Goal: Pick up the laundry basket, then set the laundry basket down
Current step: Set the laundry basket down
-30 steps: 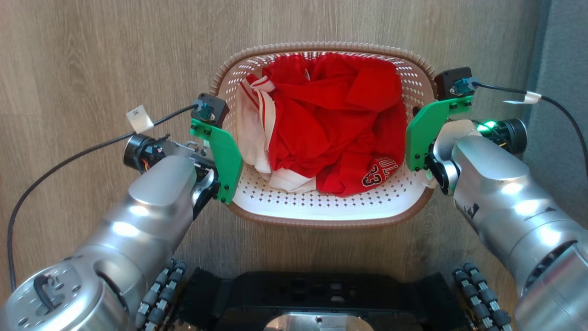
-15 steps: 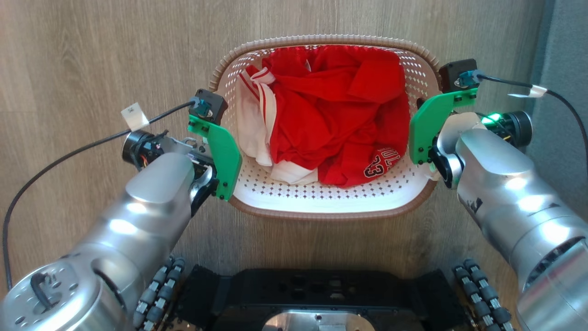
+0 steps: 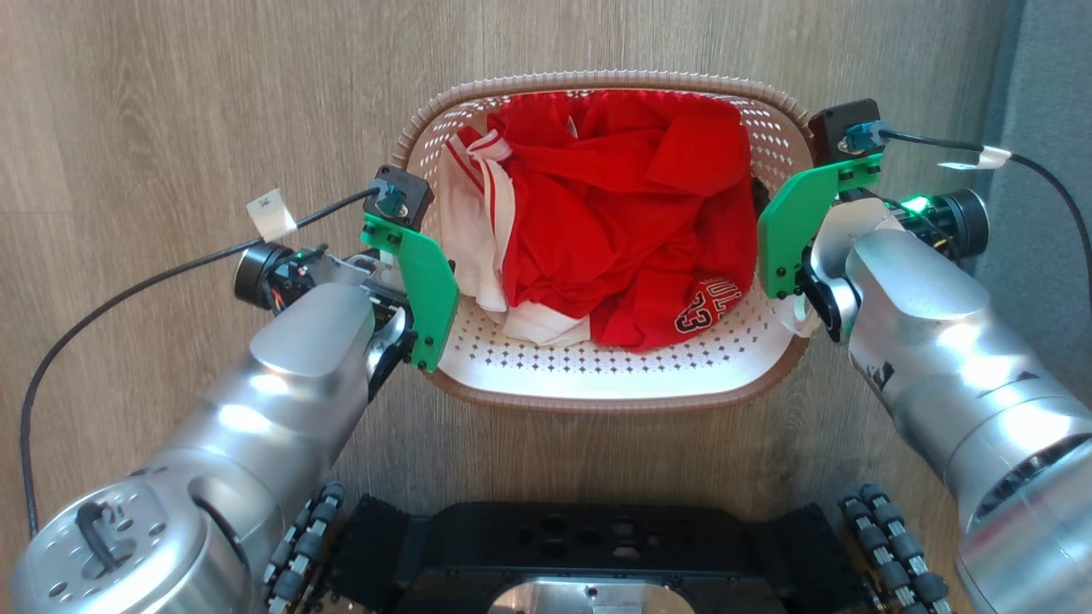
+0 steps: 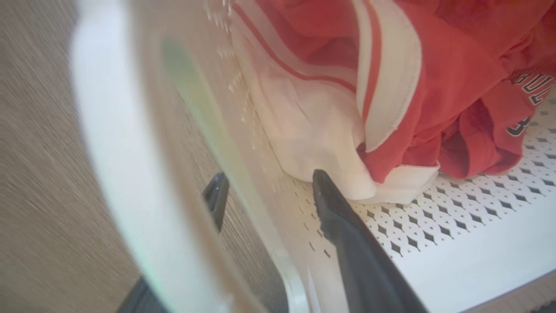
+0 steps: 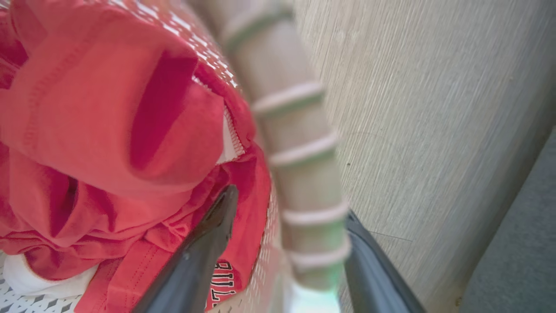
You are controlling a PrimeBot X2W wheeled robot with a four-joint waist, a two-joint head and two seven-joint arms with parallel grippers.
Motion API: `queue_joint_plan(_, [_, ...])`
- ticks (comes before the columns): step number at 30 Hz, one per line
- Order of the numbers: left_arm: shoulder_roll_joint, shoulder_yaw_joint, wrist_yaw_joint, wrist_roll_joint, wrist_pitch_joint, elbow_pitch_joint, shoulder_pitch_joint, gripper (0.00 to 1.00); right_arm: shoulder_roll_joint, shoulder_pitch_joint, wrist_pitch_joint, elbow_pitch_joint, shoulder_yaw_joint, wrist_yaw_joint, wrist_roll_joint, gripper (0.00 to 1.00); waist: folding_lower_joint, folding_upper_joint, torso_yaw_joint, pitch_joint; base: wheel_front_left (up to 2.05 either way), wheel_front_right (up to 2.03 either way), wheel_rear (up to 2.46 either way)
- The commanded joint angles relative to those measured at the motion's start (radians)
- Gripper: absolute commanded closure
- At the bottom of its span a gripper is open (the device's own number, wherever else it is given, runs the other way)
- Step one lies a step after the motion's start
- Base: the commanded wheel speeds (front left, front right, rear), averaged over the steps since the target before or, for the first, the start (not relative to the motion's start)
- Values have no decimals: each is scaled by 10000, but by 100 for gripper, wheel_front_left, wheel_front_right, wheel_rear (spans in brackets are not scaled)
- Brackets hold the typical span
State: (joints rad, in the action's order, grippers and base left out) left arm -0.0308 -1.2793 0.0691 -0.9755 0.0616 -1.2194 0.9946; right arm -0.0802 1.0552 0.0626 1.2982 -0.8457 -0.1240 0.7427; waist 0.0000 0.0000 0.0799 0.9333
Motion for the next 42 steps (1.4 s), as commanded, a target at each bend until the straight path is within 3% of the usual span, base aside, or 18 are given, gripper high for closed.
queue_joint_plan(1, [-195, 76, -44, 13, 48, -53, -244, 0, 153, -767, -17, -75, 27, -67, -115, 0, 0, 0, 11, -56, 0, 0, 0])
queue_joint_plan(15, [-195, 53, -150, 68, -153, -351, -953, 0, 273, -1781, -732, -75, 1416, -67, -1104, 0, 0, 0, -138, -1765, 0, 0, 0])
queue_joint_plan(22, [-251, 143, -718, 38, -769, -572, -1435, 0, 295, -2457, -596, -159, 1884, -67, -876, 0, 0, 0, -152, -3159, 0, 0, 0])
queue_joint_plan(27, [-414, 416, -911, -225, -1405, -637, -1873, 0, 298, -3033, -209, -956, 1833, -67, -185, 0, 0, 0, -227, -4331, 0, 0, 0])
queue_joint_plan(34, [-582, 760, -1201, -272, -3059, -549, -1971, 0, 299, -3267, 1465, -1435, 1771, -67, 169, 0, 0, 0, -146, -5735, 0, 0, 0])
queue_joint_plan(37, [-808, 1263, -1601, -112, -3221, 119, -1793, 0, 299, -3341, 1842, -1662, 1904, -67, 300, 0, 0, 0, -109, -6233, 0, 0, 0])
queue_joint_plan(42, [-1807, 3387, -2638, 1484, -3230, 3283, -2315, 0, 188, -3369, 1984, -2881, 3131, -67, -215, 0, 0, 0, -103, -6812, 0, 0, 0])
